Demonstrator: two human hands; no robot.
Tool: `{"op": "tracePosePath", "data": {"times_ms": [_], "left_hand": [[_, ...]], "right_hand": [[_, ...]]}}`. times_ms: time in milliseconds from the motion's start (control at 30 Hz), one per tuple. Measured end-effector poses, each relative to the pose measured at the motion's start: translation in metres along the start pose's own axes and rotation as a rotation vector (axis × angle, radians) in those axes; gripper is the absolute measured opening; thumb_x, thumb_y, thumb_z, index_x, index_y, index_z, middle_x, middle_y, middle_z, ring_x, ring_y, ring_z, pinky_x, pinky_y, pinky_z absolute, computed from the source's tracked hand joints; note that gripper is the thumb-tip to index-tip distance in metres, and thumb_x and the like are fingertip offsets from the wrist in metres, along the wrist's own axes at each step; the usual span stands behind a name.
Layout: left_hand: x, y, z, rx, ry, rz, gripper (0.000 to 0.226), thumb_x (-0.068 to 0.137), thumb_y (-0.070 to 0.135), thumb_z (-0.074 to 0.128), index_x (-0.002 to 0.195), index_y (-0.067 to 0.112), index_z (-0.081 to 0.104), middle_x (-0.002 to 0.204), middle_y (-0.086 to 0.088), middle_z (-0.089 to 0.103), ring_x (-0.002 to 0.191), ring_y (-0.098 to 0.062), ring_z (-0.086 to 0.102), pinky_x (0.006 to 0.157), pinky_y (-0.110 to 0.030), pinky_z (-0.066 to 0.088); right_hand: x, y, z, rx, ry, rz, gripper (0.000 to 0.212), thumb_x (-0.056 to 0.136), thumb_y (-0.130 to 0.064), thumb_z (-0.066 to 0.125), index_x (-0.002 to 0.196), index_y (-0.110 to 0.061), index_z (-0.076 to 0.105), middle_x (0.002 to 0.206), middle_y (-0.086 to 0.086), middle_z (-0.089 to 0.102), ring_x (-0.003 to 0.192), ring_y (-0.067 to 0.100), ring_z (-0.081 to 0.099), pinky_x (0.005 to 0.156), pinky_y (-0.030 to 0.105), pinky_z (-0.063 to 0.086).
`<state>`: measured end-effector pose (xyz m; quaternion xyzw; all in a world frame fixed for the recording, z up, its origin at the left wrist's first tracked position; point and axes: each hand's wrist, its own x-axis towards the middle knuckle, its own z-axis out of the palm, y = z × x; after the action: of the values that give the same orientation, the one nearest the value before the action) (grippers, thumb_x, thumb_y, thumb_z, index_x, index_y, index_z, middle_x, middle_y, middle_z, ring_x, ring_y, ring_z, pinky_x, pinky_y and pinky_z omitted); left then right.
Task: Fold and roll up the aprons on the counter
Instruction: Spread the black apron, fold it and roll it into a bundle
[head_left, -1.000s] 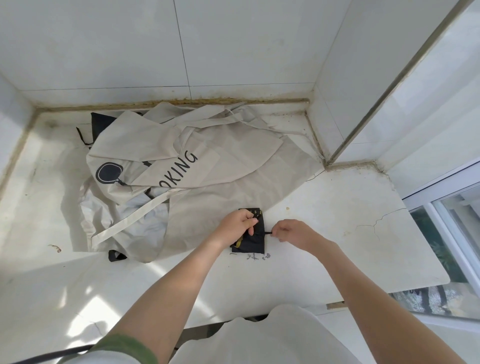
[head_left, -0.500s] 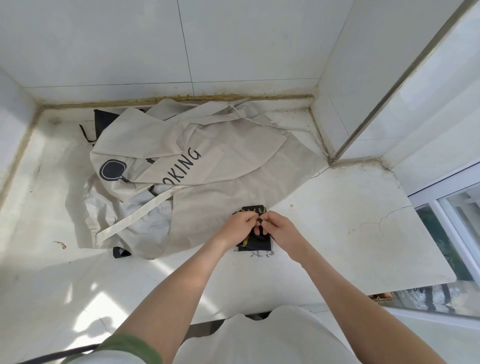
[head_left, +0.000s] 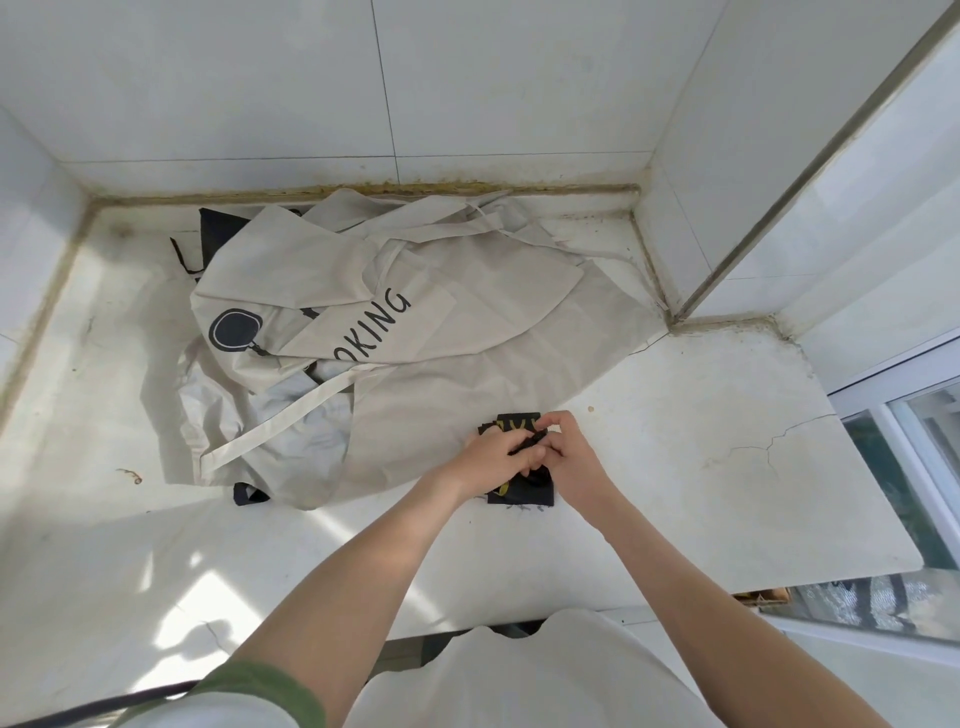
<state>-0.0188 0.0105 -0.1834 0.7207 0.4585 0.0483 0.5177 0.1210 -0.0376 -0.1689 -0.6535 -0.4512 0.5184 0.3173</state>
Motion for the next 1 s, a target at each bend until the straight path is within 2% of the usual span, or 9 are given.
{"op": "tracePosePath", "data": {"times_ms": [100, 200, 367, 467, 533, 600, 700, 867, 1000], "left_hand": [[0.002, 0.001, -0.001, -0.006, 0.038, 0.004, 0.037, 0.102, 0.030, 0.040, 0.068, 0.032, 0.054, 0.063, 0.012, 0.057, 0.071, -0.001, 0.053, 0.095, -0.037, 0.038], [0.001, 0.001, 0.001, -0.051, 0.049, -0.018, 0.042, 0.103, 0.032, 0.037, 0.067, 0.028, 0.058, 0.062, 0.011, 0.058, 0.070, -0.005, 0.054, 0.088, -0.032, 0.039], [-0.002, 0.005, 0.003, -0.265, 0.108, -0.079, 0.045, 0.103, 0.031, 0.037, 0.068, 0.015, 0.061, 0.069, 0.005, 0.062, 0.063, -0.005, 0.051, 0.066, -0.022, 0.037], [-0.003, 0.004, 0.006, -0.334, 0.191, -0.069, 0.039, 0.102, 0.026, 0.041, 0.071, 0.006, 0.055, 0.068, -0.001, 0.056, 0.063, -0.012, 0.045, 0.063, -0.027, 0.035], [-0.004, 0.004, 0.005, -0.421, 0.198, -0.079, 0.036, 0.102, 0.022, 0.042, 0.069, 0.010, 0.053, 0.064, 0.004, 0.053, 0.059, -0.008, 0.044, 0.060, -0.023, 0.034], [-0.004, 0.003, 0.001, -0.532, 0.195, -0.082, 0.036, 0.102, 0.019, 0.043, 0.068, 0.013, 0.055, 0.063, 0.007, 0.055, 0.059, -0.004, 0.046, 0.062, -0.019, 0.036], [-0.003, 0.003, -0.003, -0.604, 0.123, -0.083, 0.030, 0.102, 0.017, 0.044, 0.080, 0.008, 0.062, 0.060, 0.011, 0.056, 0.061, -0.002, 0.048, 0.061, -0.016, 0.036], [-0.003, 0.003, -0.012, -0.703, 0.082, -0.057, 0.029, 0.102, 0.012, 0.041, 0.084, 0.014, 0.063, 0.057, 0.013, 0.055, 0.061, -0.001, 0.047, 0.059, -0.013, 0.035], [-0.002, 0.001, -0.013, -0.711, 0.057, -0.065, 0.028, 0.102, 0.012, 0.041, 0.084, 0.015, 0.063, 0.054, 0.014, 0.053, 0.058, 0.001, 0.047, 0.059, -0.013, 0.034]], "right_hand": [[0.001, -0.002, 0.000, 0.012, 0.004, 0.027, 0.021, 0.092, 0.005, 0.041, 0.098, -0.015, 0.046, 0.064, 0.008, 0.062, 0.064, 0.012, 0.054, 0.065, 0.021, 0.044], [0.001, -0.004, 0.001, 0.009, 0.035, 0.063, 0.015, 0.093, -0.001, 0.047, 0.094, -0.015, 0.045, 0.064, 0.006, 0.062, 0.064, 0.015, 0.053, 0.066, 0.026, 0.043], [-0.004, -0.008, -0.002, -0.004, -0.012, 0.065, 0.014, 0.094, 0.002, 0.045, 0.095, -0.010, 0.039, 0.064, 0.001, 0.059, 0.061, 0.011, 0.049, 0.057, 0.012, 0.038], [-0.003, -0.009, -0.004, 0.011, -0.068, 0.079, 0.019, 0.094, 0.001, 0.048, 0.108, -0.008, 0.040, 0.072, 0.003, 0.060, 0.064, 0.010, 0.051, 0.064, 0.010, 0.041], [-0.001, -0.009, -0.008, -0.025, -0.097, 0.108, 0.017, 0.094, -0.006, 0.053, 0.109, -0.011, 0.048, 0.075, 0.002, 0.062, 0.065, 0.009, 0.053, 0.068, 0.014, 0.041], [0.000, -0.009, -0.013, -0.047, -0.130, 0.122, 0.006, 0.094, -0.008, 0.055, 0.099, -0.012, 0.057, 0.070, 0.002, 0.059, 0.066, 0.010, 0.052, 0.068, 0.018, 0.039], [-0.002, -0.006, -0.015, -0.006, -0.131, 0.138, 0.016, 0.095, -0.006, 0.052, 0.081, -0.012, 0.058, 0.063, 0.002, 0.053, 0.062, 0.008, 0.047, 0.058, 0.011, 0.035], [0.001, -0.009, -0.014, 0.076, -0.119, 0.130, 0.011, 0.096, -0.007, 0.052, 0.096, -0.012, 0.062, 0.062, 0.001, 0.051, 0.051, -0.002, 0.047, 0.052, 0.006, 0.034], [0.006, -0.010, -0.017, 0.096, -0.191, 0.149, 0.012, 0.095, -0.010, 0.053, 0.092, -0.009, 0.065, 0.063, -0.001, 0.052, 0.057, 0.002, 0.047, 0.055, 0.012, 0.033]]}}
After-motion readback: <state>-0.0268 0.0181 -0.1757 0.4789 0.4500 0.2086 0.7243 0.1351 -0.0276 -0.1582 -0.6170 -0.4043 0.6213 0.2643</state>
